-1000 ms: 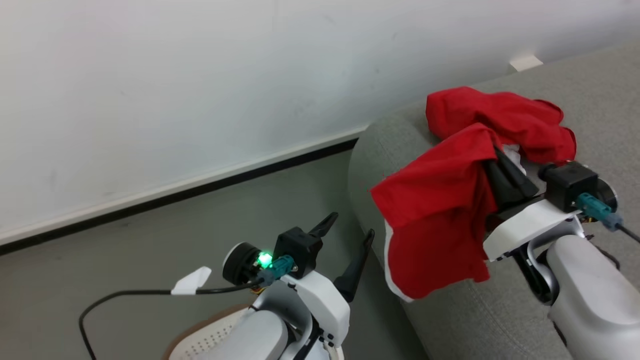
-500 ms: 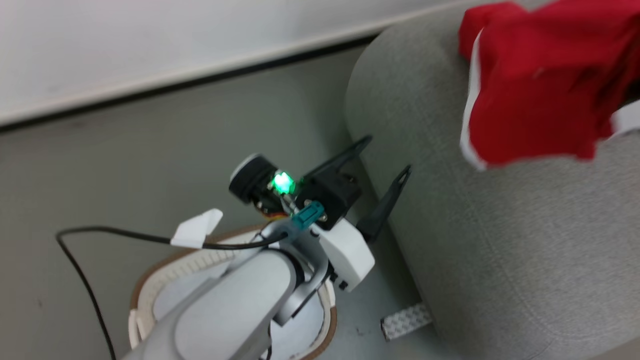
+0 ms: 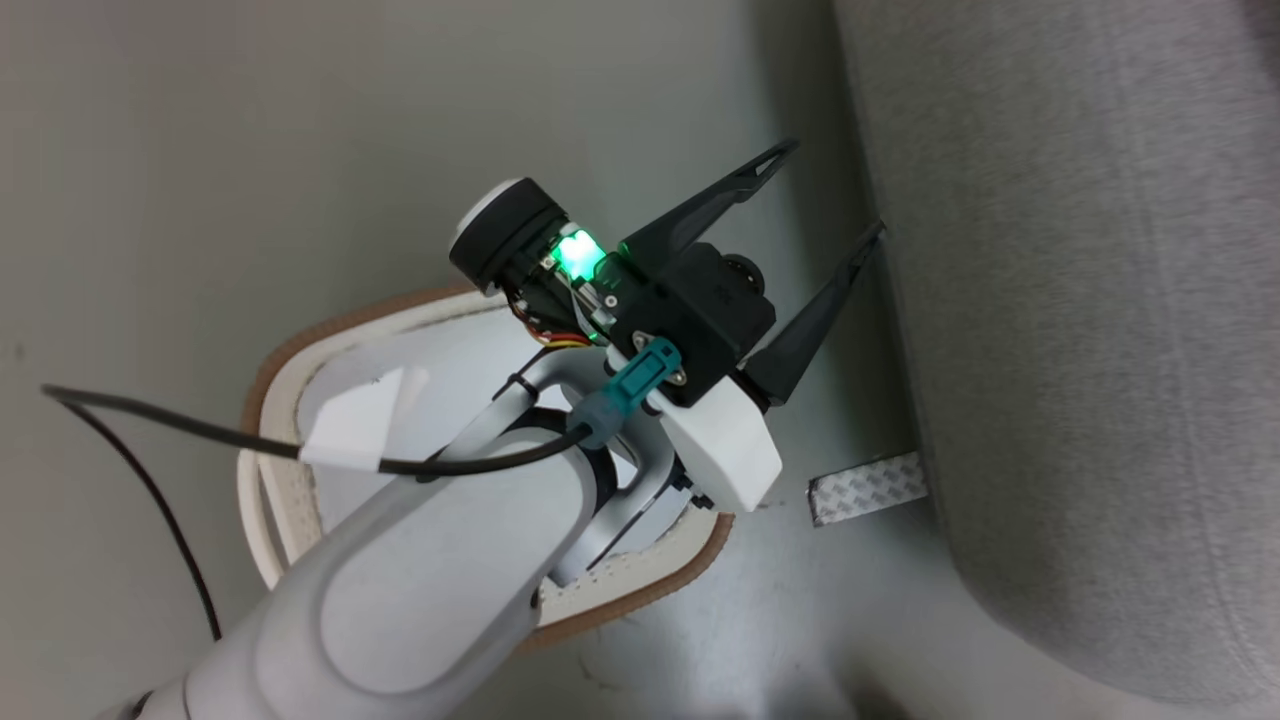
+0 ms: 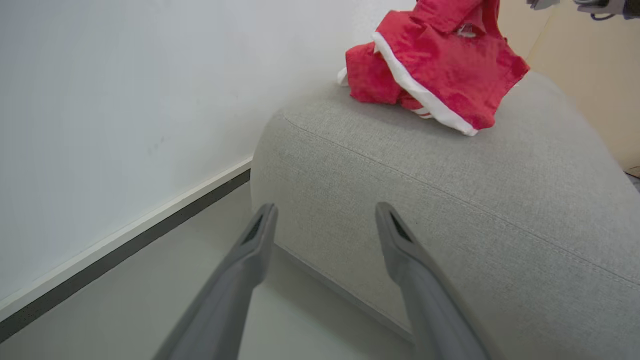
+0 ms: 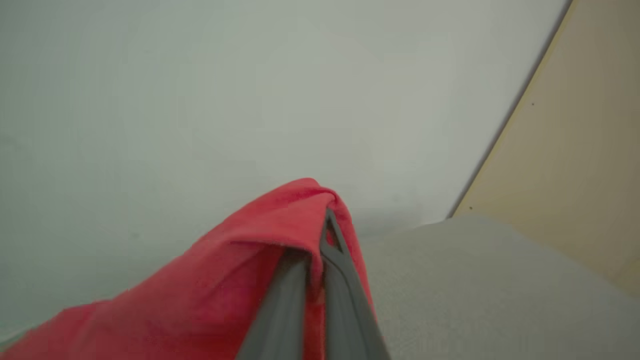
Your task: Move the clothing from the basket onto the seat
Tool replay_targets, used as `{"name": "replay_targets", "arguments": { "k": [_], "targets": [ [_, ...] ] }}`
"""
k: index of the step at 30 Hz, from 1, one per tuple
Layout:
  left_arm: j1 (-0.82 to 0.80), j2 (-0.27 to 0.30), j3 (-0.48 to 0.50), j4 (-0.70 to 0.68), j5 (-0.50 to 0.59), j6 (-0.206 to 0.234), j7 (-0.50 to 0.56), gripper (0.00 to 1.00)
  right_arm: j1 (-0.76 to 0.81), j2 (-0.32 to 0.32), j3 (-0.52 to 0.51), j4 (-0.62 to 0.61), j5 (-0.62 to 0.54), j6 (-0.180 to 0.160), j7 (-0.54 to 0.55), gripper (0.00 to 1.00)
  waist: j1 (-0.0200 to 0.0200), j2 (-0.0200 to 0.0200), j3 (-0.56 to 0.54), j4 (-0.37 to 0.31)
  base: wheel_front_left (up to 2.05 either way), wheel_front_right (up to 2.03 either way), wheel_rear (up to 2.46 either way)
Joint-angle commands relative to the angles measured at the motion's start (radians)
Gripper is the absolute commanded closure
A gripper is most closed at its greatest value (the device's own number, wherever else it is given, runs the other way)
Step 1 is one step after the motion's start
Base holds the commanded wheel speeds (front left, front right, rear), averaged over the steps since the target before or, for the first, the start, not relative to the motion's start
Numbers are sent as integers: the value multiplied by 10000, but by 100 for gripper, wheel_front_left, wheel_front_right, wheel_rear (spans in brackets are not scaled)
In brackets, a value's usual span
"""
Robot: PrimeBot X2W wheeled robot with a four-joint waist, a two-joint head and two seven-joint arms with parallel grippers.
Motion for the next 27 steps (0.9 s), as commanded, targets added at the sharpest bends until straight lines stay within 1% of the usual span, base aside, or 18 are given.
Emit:
{"name": "replay_targets", "arguments": {
  "k": [1,3,5,6,7,8,9,12,16,19,21,24,27],
  "targets": [
    [-47,84,23,-73,132,26,-79,0,-33,-35,-210,204,-157,-24,-134,100,-4,-1,572,443,0,0,0],
    [12,145,41,-65,122,54,-130,0,154,176,-697,811,-395,-23,-288,100,-4,-1,639,494,0,0,0],
    [108,185,66,-28,81,98,-175,0,320,418,-979,1335,-727,-24,-435,100,-4,-1,615,504,0,0,0],
    [160,215,83,-5,41,129,-206,0,368,507,-1052,1526,-887,-24,-525,92,-4,-1,571,501,0,0,0],
    [189,236,102,8,10,158,-214,0,385,550,-1127,1665,-981,-24,-622,62,-4,-1,519,496,0,0,0],
    [196,239,144,18,-31,183,-252,0,395,569,-1247,1743,-1087,-24,-717,8,-4,-1,465,495,0,0,0],
    [215,255,206,31,-69,260,-295,0,445,664,-1346,1834,-1177,-24,-787,0,-4,-1,395,487,0,0,0],
    [406,351,454,105,-170,465,-548,0,709,1034,-1102,1856,-1432,-24,-883,0,-4,-1,44,426,0,0,0],
    [761,498,828,293,-401,794,-976,0,1239,1248,-513,1168,-1357,-24,-944,0,-4,-1,-660,337,0,0,0],
    [1157,593,1213,539,-775,981,-1414,0,1962,1534,-63,34,-1296,-24,-954,0,-4,-1,-1314,322,0,0,0],
    [1485,716,1394,775,-951,1027,-1671,0,2614,1720,197,-820,-1254,-24,-954,0,-4,-1,-1819,349,0,0,0],
    [2056,834,1630,1256,-1308,1115,-2182,0,3682,2072,731,-1950,-1202,-24,-936,0,-4,-1,-2773,423,0,0,0],
    [2700,923,1821,1787,-1559,1219,-2670,0,4688,2387,1226,-2809,-1128,-24,-938,0,-4,-1,-3727,511,0,0,0]
  ]
}}
